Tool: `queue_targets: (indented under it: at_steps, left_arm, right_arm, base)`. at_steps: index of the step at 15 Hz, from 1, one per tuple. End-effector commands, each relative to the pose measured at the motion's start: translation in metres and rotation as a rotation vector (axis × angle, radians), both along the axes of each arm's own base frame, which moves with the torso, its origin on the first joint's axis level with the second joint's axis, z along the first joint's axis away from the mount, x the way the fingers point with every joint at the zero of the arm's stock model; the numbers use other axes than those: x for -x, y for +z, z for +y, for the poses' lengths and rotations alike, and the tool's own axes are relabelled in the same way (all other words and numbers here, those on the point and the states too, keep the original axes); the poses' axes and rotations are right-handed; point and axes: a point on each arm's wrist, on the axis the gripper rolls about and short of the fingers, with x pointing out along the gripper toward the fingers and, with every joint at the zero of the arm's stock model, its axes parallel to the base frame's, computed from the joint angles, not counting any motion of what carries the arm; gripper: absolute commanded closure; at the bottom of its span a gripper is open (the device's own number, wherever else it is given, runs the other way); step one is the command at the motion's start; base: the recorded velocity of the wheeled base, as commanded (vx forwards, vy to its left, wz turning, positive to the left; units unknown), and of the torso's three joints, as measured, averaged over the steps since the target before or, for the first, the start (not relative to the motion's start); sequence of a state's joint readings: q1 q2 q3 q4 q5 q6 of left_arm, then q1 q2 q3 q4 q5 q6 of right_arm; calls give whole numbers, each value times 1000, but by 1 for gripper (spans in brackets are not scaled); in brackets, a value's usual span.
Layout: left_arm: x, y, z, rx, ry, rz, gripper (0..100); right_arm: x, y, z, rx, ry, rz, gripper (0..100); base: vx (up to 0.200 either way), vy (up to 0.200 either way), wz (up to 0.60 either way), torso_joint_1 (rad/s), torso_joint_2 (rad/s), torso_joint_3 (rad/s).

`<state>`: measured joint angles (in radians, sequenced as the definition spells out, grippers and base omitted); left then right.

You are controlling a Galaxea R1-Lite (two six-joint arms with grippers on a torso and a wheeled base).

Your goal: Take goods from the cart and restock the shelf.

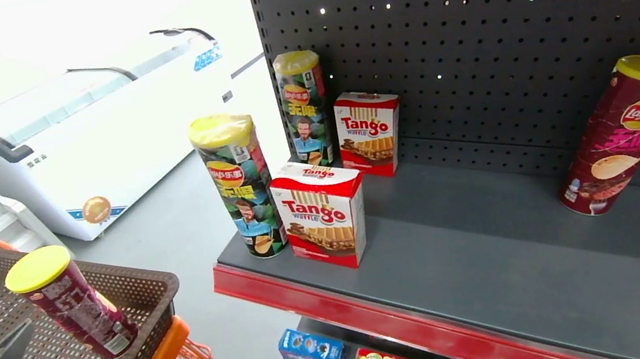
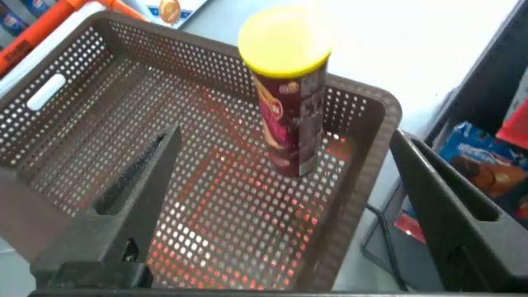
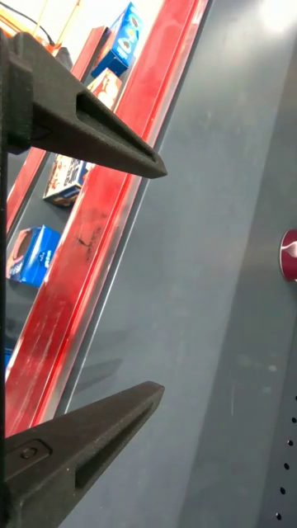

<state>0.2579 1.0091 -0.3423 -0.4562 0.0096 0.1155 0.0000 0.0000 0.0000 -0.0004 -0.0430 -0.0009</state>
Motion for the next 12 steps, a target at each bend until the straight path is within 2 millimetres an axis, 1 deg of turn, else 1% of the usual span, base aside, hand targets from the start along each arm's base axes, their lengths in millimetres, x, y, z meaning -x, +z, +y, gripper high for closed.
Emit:
queue_targets:
  at_steps: [1, 2, 4, 5, 9, 10, 12]
  left_arm:
    - [-29, -17, 7, 17, -5, 70, 0]
    - [-42, -17, 10, 15, -7, 32, 0]
    - [-55, -19, 12, 9, -13, 8, 0]
    - [-64, -23, 11, 1, -31, -2, 0]
    - [-83, -37, 10, -5, -50, -12, 0]
    - [-88, -44, 12, -5, -31, 18, 0]
    - [-95, -48, 15, -52, 23, 42, 0]
  right_arm:
    - [0, 0, 0, 1, 0, 0, 0]
    - [0, 0, 0, 1, 0, 0, 0]
    - [0, 0, 0, 1, 0, 0, 0]
    - [0, 0, 0, 1, 0, 0, 0]
    - [0, 0, 0, 1, 0, 0, 0]
    - [0, 0, 0, 1, 0, 0, 0]
    - [0, 0, 0, 1, 0, 0, 0]
  base:
    - [0, 0, 0, 0, 0, 0]
    - [0, 0, 0, 0, 0, 0]
    - [0, 0, 0, 0, 0, 0]
    - [0, 0, 0, 0, 0, 0]
    - [0, 0, 0, 0, 0, 0]
    - [0, 0, 0, 0, 0, 0]
    - [0, 0, 0, 0, 0, 0]
